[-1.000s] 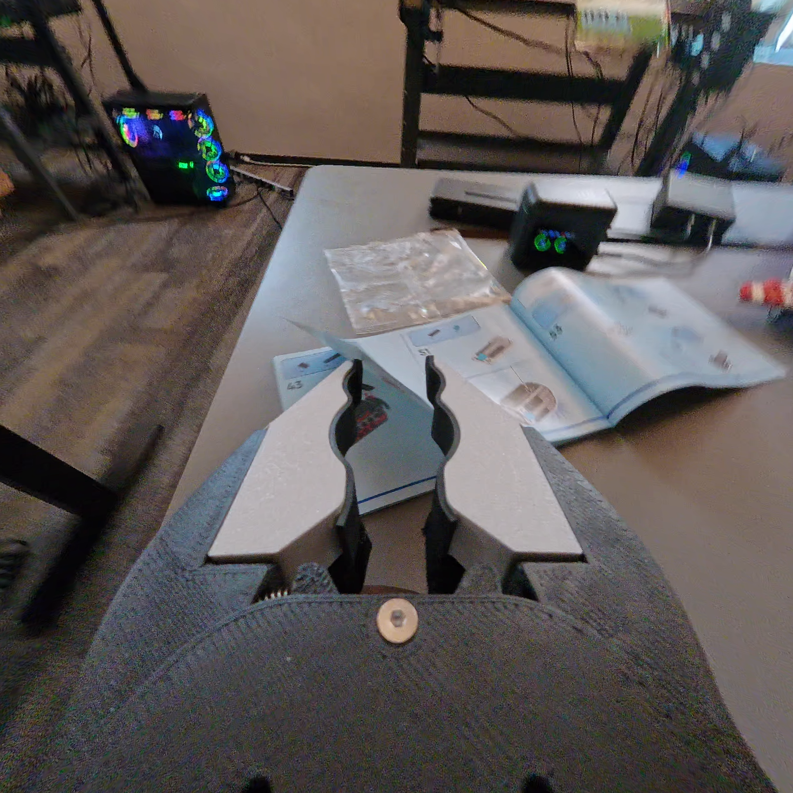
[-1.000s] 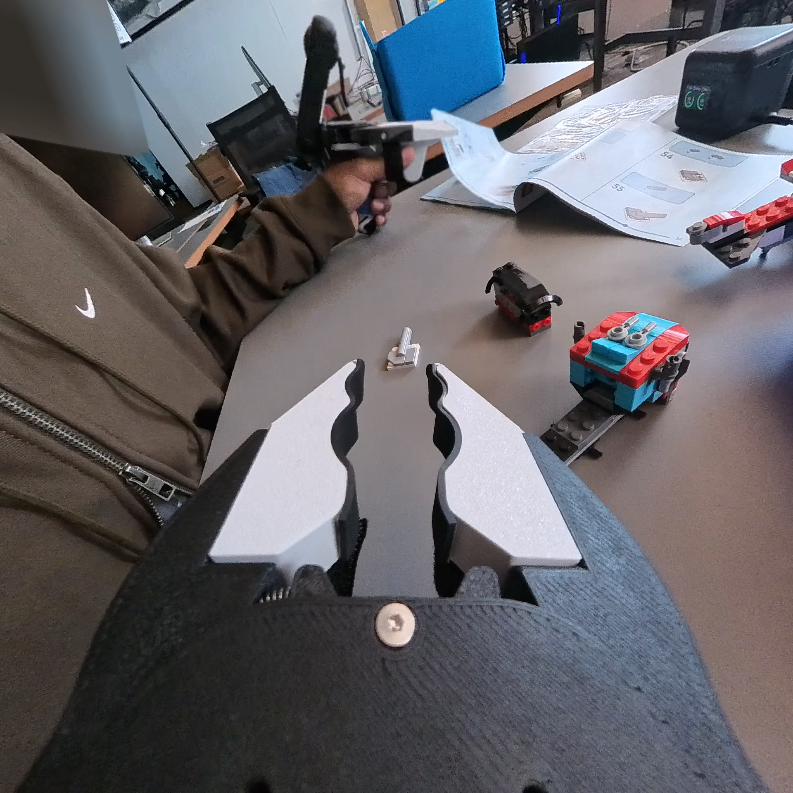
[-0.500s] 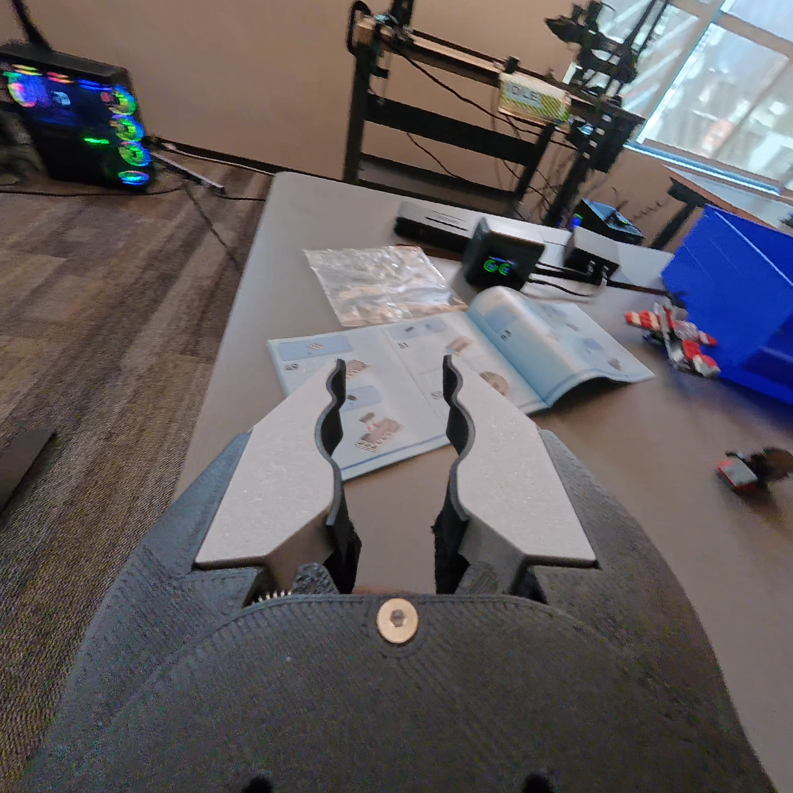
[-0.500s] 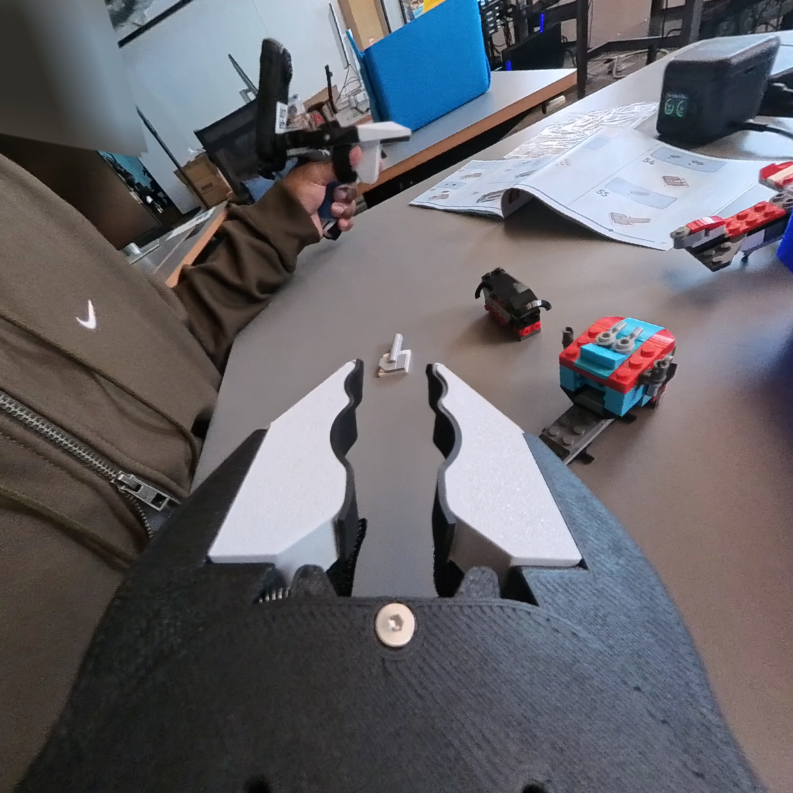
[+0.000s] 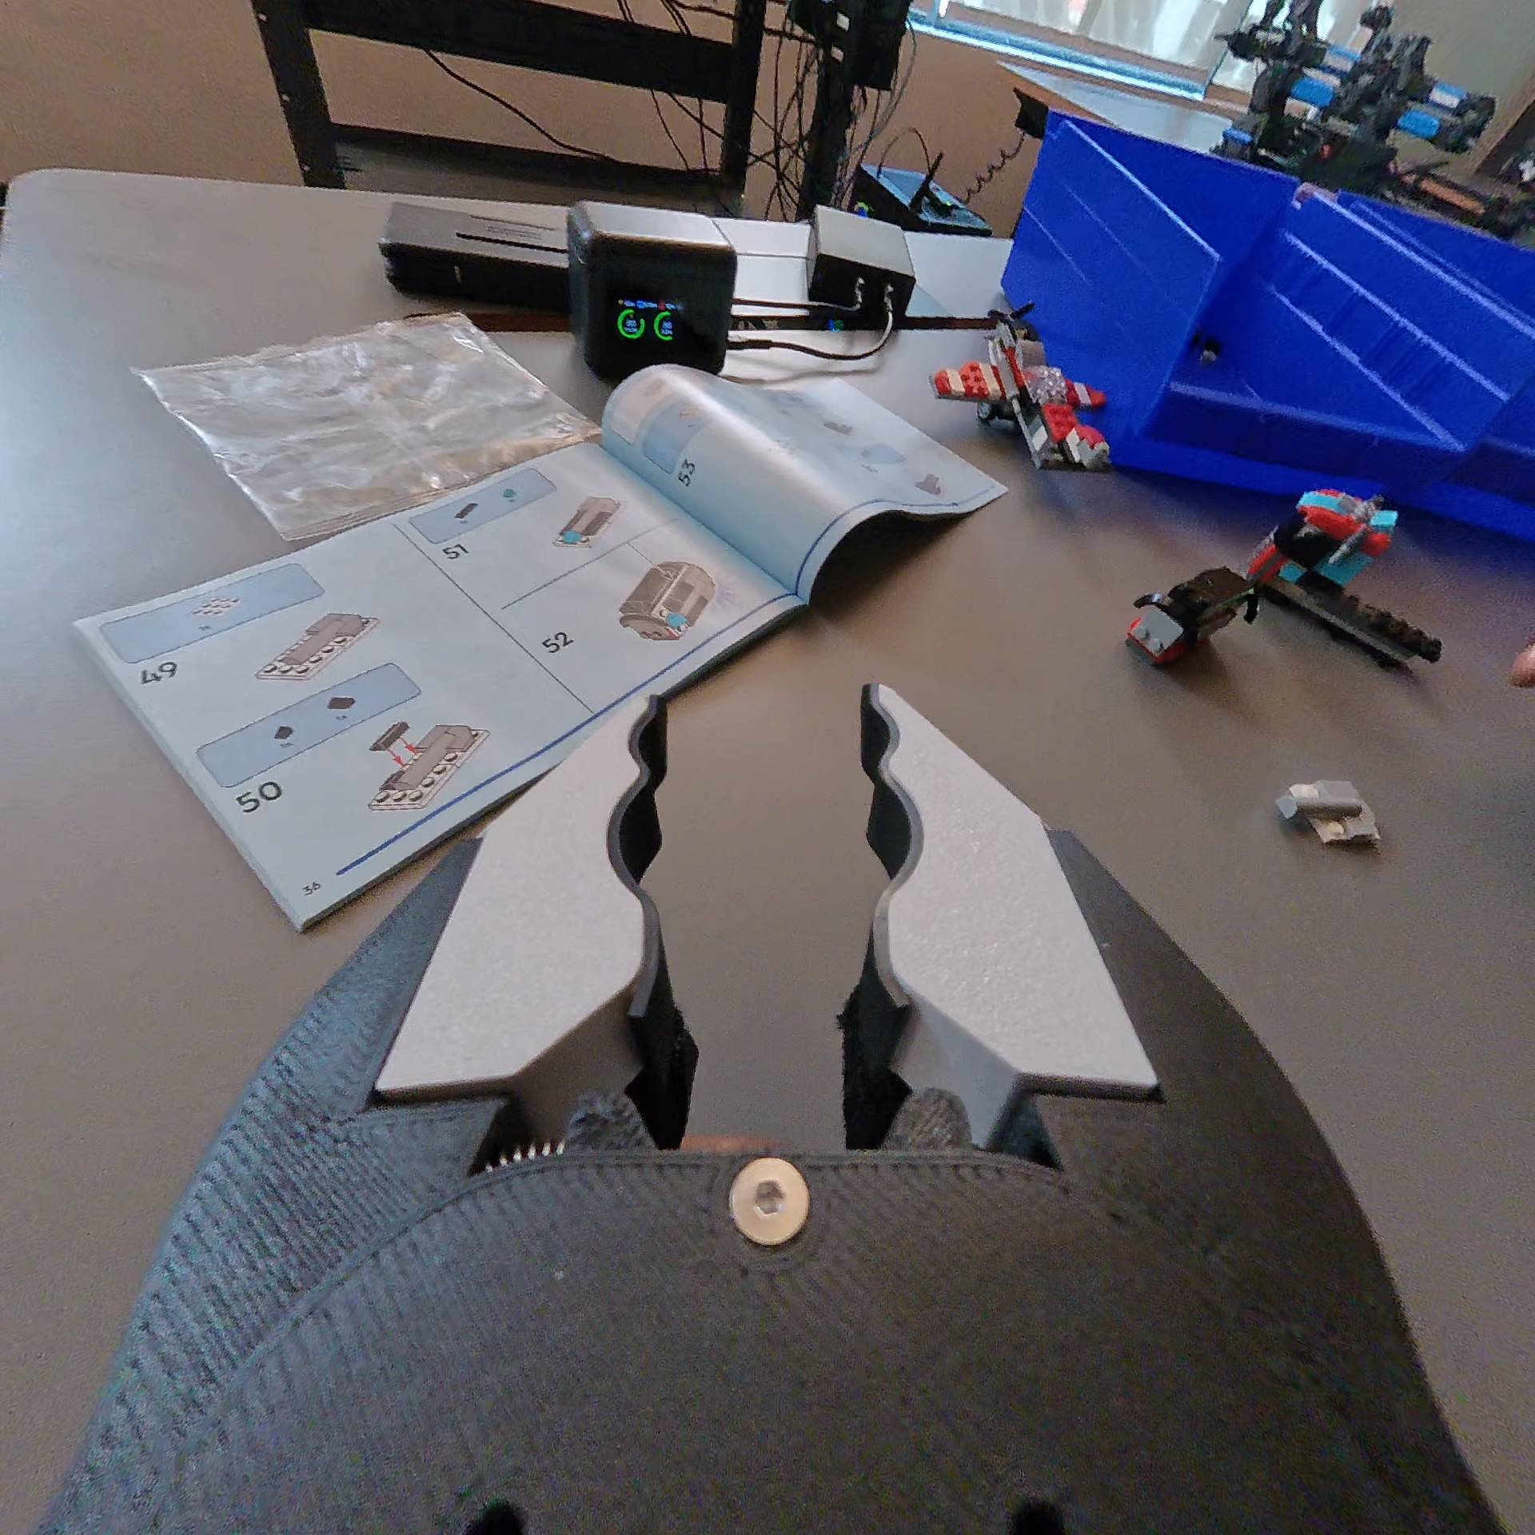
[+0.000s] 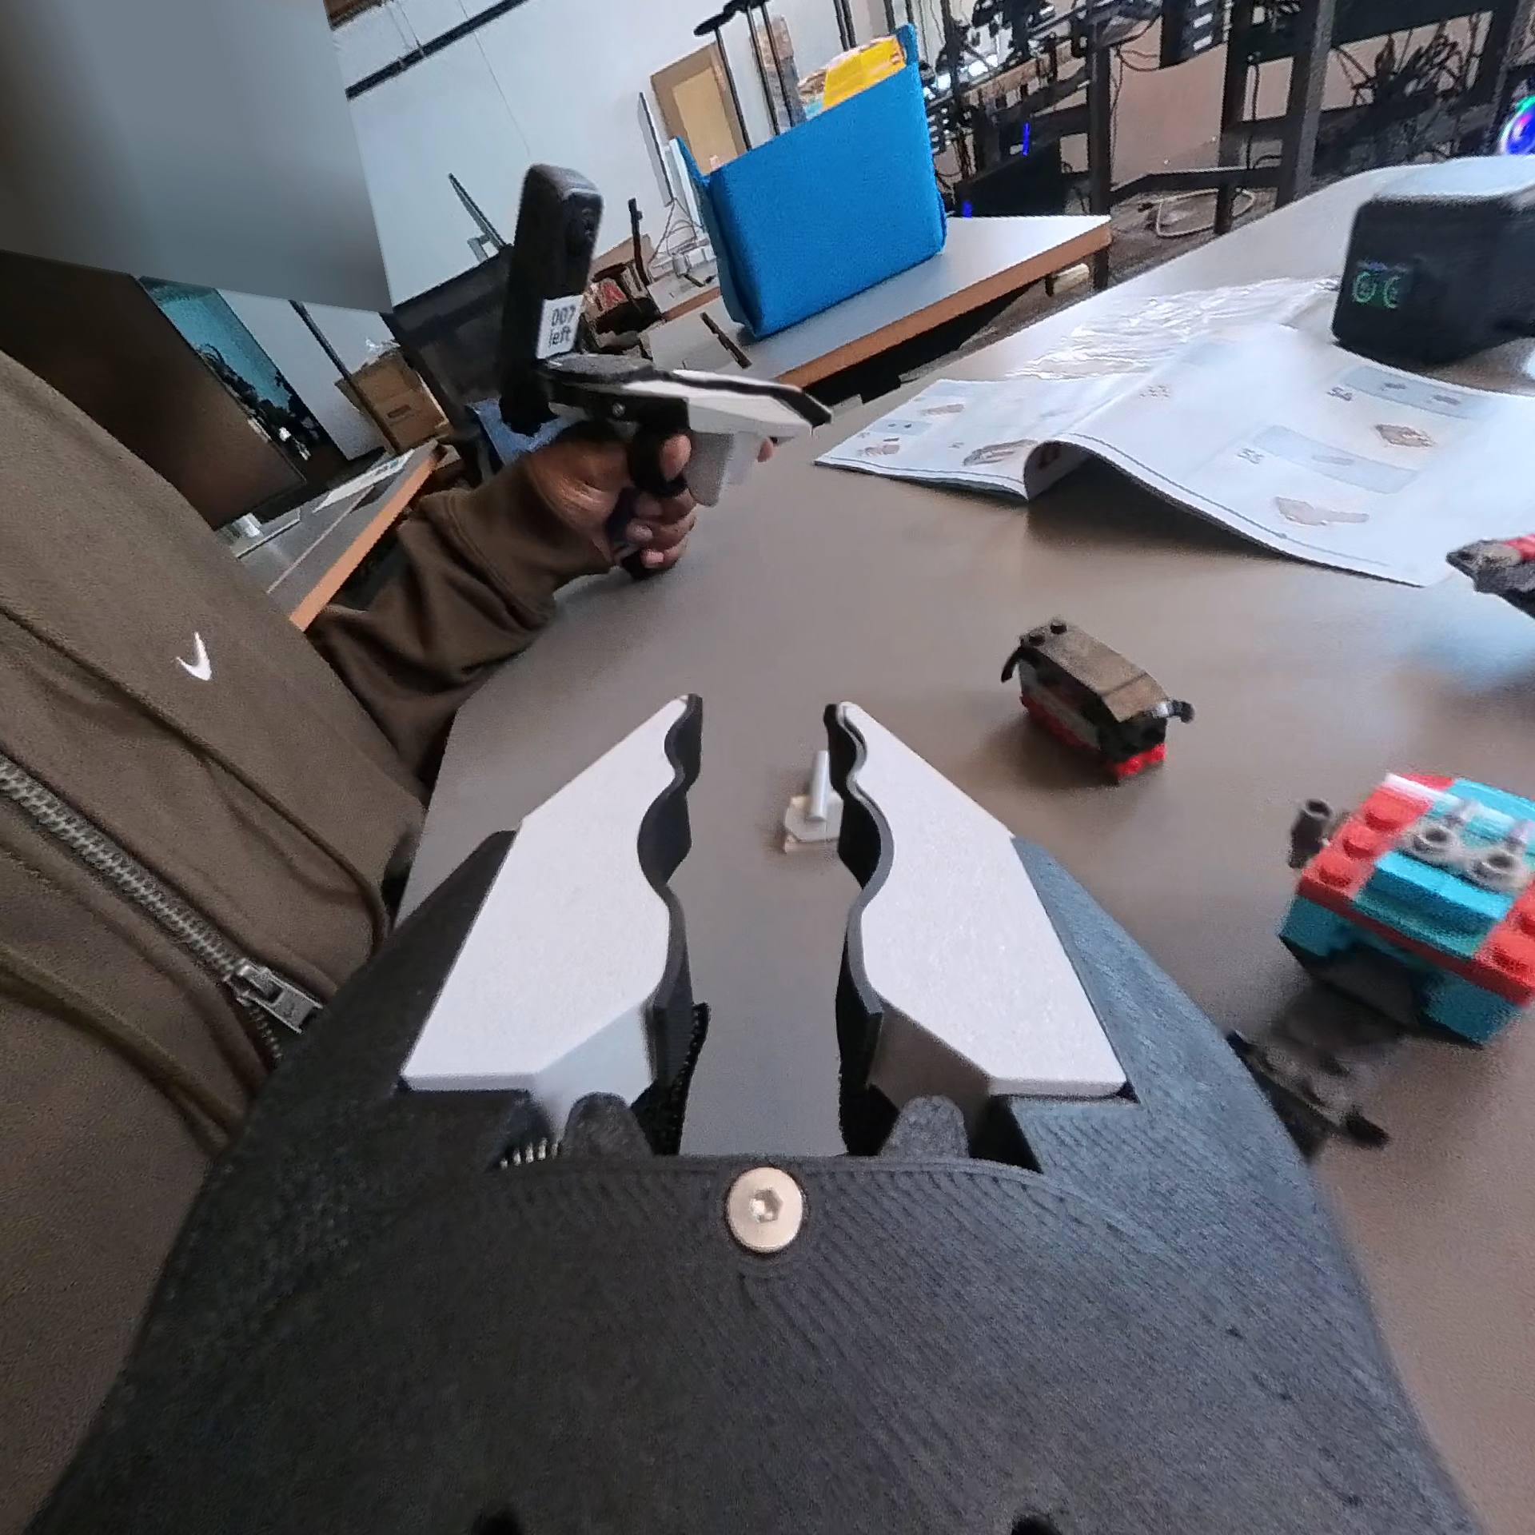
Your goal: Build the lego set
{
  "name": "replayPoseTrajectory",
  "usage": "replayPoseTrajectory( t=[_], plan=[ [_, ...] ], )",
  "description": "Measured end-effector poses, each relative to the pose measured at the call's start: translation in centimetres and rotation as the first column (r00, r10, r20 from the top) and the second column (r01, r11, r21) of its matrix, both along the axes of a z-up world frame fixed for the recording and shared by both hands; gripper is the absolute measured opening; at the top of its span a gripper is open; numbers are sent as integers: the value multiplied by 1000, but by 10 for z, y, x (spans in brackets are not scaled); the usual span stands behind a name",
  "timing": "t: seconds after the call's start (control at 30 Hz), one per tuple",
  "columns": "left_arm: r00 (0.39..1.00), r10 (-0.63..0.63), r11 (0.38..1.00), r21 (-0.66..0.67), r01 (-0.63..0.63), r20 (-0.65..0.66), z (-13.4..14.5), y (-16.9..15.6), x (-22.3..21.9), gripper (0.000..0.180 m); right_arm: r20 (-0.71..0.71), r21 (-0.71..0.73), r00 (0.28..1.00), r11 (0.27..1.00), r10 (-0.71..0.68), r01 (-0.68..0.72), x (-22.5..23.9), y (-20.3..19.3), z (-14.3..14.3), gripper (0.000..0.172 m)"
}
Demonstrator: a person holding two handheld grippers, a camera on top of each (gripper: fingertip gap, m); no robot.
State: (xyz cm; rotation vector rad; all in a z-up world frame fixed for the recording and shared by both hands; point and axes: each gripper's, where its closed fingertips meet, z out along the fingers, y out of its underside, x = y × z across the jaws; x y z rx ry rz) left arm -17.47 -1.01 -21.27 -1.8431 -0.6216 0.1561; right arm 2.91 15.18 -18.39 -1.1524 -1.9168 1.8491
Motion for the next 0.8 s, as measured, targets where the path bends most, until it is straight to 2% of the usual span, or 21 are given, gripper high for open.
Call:
replayPoseTrajectory(
  t=[0.23,0.4,0.6,0.8],
  plan=[
    [999,-43,999,13,43,14,0,3,10,48,-2,-40,1000,999,4,-4,-10,-10,4,34],
    [997,-66,995,84,62,45,6,-1,19,48,22,-83,1000,997,14,-12,-13,-8,4,34],
    [996,-90,988,125,87,15,13,-2,29,46,9,-71,1000,997,16,-15,-12,-8,5,34],
    [993,-113,989,102,109,38,9,1,31,46,-29,-57,999,998,-27,25,-13,-4,8,34]
  ],
)
